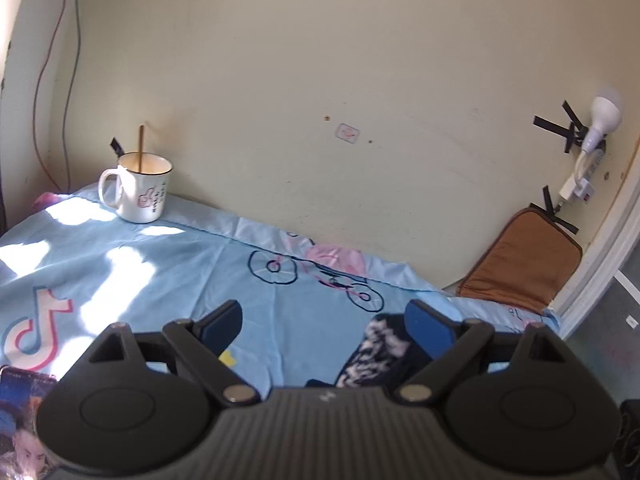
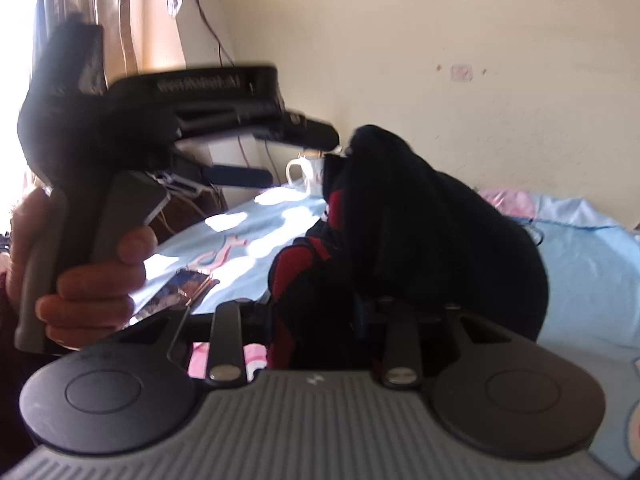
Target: Fold small clothes
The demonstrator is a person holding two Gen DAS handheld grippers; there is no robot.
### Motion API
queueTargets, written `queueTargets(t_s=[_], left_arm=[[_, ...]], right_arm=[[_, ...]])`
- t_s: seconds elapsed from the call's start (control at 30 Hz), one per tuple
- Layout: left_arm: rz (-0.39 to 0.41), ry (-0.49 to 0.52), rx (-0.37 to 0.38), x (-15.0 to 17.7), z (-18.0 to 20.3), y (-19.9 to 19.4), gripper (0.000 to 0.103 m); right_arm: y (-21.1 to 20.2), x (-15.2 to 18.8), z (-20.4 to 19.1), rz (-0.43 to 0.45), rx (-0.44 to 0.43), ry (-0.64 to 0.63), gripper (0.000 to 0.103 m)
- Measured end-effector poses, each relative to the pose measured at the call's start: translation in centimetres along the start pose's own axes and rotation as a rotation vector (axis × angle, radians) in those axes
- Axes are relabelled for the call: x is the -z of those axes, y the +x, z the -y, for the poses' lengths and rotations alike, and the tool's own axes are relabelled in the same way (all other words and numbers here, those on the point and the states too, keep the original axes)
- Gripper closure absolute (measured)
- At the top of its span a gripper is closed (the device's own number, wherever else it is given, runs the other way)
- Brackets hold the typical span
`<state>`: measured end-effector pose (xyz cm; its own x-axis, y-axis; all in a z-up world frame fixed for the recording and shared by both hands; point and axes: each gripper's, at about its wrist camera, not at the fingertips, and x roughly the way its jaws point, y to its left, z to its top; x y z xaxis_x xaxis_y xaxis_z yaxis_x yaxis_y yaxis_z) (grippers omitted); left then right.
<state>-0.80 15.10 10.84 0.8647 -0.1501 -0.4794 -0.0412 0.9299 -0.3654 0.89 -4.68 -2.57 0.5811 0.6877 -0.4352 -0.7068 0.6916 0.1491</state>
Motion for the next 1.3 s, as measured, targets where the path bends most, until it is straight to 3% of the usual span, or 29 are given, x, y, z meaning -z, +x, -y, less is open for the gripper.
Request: queueTargets(t_s=[0.13, 0.2, 0.23, 0.3, 0.4, 0.53, 0.6, 0.67, 0.73, 0.8, 0.9, 0.93, 0.97, 1.0, 1.07, 1.23, 1.3], left_arm=[[-0.05, 0.005, -0.008, 1.0, -0.8, 2.0, 0.012], [-0.098, 0.03, -0.015, 1.9, -0.2, 3.9, 0.012], [-0.117, 0.046, -0.018, 2.2, 0.0, 4.9, 0.012], [-0.147, 0.06, -0.037, 3.1, 0.2, 6.5, 0.012], [-0.168, 0.026, -0.033, 3.5, -0.5, 7.2, 0.012], [-0.162, 0.025, -0.035, 3.6, -0.6, 7.0, 0.011], [-0.164, 0.029, -0.049, 3.9, -0.3, 7.2, 0.011], [-0.164, 0.045, -0.075, 4.1, 0.0, 7.4, 0.011], [-0.172, 0.072, -0.124, 4.6, 0.3, 7.8, 0.012], [-0.197, 0.092, -0.156, 5.3, 0.2, 8.8, 0.01], [-0.196, 0.054, -0.131, 5.0, -0.6, 7.9, 0.009], [-0.186, 0.052, -0.108, 4.8, -0.8, 7.1, 0.008], [-0.169, 0.053, -0.08, 4.6, -0.9, 5.9, 0.005], [-0.152, 0.051, -0.055, 4.6, -1.1, 4.7, 0.0], [-0.155, 0.04, 0.007, 4.9, -1.6, 3.1, 0.0], [-0.311, -0.02, 0.094, 7.5, -2.6, 4.4, 0.0], [-0.356, -0.09, 0.13, 8.6, -3.4, 5.4, 0.0]], right_arm=[[2.5, 1.2, -1.4, -0.01, 0.05, -0.112, 0.058], [2.0, 1.3, -1.6, -0.002, -0.018, -0.15, 0.04], [1.4, 1.4, -1.7, -0.001, -0.04, -0.165, 0.037], [-0.1, 1.6, -1.3, -0.016, -0.062, -0.182, 0.038], [-4.4, 1.5, 1.1, 0.03, -0.149, -0.104, 0.04], [-9.3, 0.0, 5.4, 0.171, -0.089, 0.041, 0.044], [-9.1, -1.1, 7.7, 0.179, -0.011, 0.136, 0.058], [-7.3, -1.4, 9.9, 0.126, 0.008, 0.218, 0.066], [-4.5, -0.6, 10.8, 0.058, 0.021, 0.24, 0.069], [-3.4, -0.1, 10.0, 0.069, 0.041, 0.235, 0.069], [-4.5, -0.5, 9.4, 0.075, 0.03, 0.243, 0.068], [-5.3, -0.3, 9.5, 0.094, 0.016, 0.256, 0.066], [-6.1, 0.1, 9.9, 0.116, -0.004, 0.279, 0.054], [-6.9, 0.6, 10.4, 0.146, -0.015, 0.311, 0.035], [-8.3, 2.0, 11.3, 0.193, -0.007, 0.36, 0.019], [-6.2, 4.9, 13.2, 0.07, -0.091, 0.504, 0.019], [-4.5, 5.2, 13.3, 0.034, -0.154, 0.547, 0.019]])
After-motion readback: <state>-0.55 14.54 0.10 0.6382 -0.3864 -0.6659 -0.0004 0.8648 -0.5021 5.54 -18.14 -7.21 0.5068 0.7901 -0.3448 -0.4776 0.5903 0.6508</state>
